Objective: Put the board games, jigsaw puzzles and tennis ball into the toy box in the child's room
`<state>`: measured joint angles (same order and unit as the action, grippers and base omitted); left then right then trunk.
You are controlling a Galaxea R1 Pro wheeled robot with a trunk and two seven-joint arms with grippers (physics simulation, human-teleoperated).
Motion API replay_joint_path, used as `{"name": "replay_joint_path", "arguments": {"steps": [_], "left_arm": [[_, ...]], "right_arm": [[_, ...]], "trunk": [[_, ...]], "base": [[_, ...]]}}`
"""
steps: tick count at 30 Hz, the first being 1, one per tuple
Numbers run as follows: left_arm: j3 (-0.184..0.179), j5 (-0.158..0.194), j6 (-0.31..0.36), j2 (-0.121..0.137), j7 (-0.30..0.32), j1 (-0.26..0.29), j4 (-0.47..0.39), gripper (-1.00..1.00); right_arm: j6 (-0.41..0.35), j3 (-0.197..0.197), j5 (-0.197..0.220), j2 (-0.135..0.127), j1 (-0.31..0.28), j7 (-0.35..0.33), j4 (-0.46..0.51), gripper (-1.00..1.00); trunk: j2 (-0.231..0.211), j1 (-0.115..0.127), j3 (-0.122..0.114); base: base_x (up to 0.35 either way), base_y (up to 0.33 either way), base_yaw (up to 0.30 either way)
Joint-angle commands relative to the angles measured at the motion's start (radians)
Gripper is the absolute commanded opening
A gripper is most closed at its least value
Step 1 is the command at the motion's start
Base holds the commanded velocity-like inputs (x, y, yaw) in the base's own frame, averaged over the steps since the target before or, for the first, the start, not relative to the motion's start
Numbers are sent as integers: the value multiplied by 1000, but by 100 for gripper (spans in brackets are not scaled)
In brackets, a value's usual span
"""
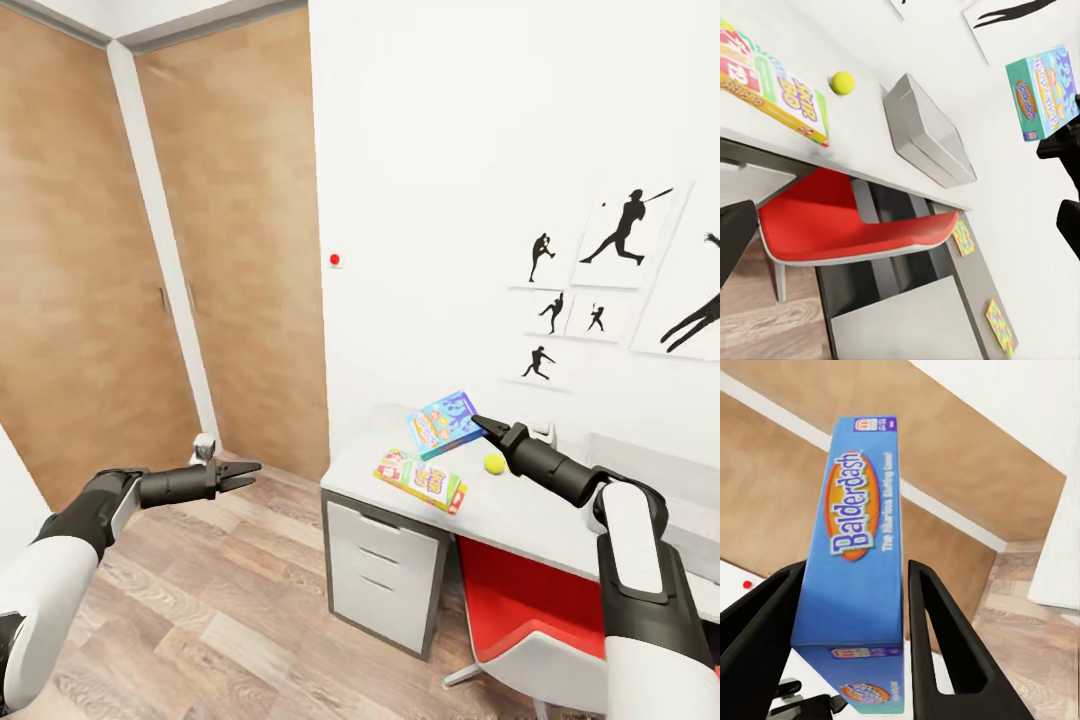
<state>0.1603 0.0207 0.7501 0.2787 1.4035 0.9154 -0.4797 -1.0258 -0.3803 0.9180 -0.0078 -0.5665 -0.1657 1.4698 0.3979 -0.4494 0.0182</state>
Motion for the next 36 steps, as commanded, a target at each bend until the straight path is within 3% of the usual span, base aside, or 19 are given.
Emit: {"name": "replay_joint_path", "arguments": {"steps": [1, 20, 25, 29, 31, 36], "left_arm": [[1, 1, 10, 0, 3, 0, 0, 100], [4, 3, 11, 4, 12, 0, -1, 100], [6, 0, 38, 33, 154, 13, -5, 100], [6, -2, 154, 41, 167, 31, -98, 100], [4, -2, 211, 41, 167, 50, -198, 100], [-3, -1, 248, 41, 167, 65, -314, 100]], "right_arm": [[-5, -2, -2, 1, -1, -11, 0, -100], [-5, -2, -4, 2, 0, -12, -6, -100], [-5, -2, -4, -2, 1, -11, -5, -100], [-5, -3, -4, -2, 2, -12, -5, -100], [-5, -3, -4, -2, 4, -12, -5, -100], [-5, -32, -3, -2, 7, -12, -5, -100]], "trunk": [[2, -1, 2], [2, -1, 2], [2, -1, 2], [2, -1, 2], [2, -1, 2], [2, -1, 2]], "base": [[0, 0, -286], [0, 0, -286], [0, 0, -286], [0, 0, -286], [0, 0, -286], [0, 0, -286]]}}
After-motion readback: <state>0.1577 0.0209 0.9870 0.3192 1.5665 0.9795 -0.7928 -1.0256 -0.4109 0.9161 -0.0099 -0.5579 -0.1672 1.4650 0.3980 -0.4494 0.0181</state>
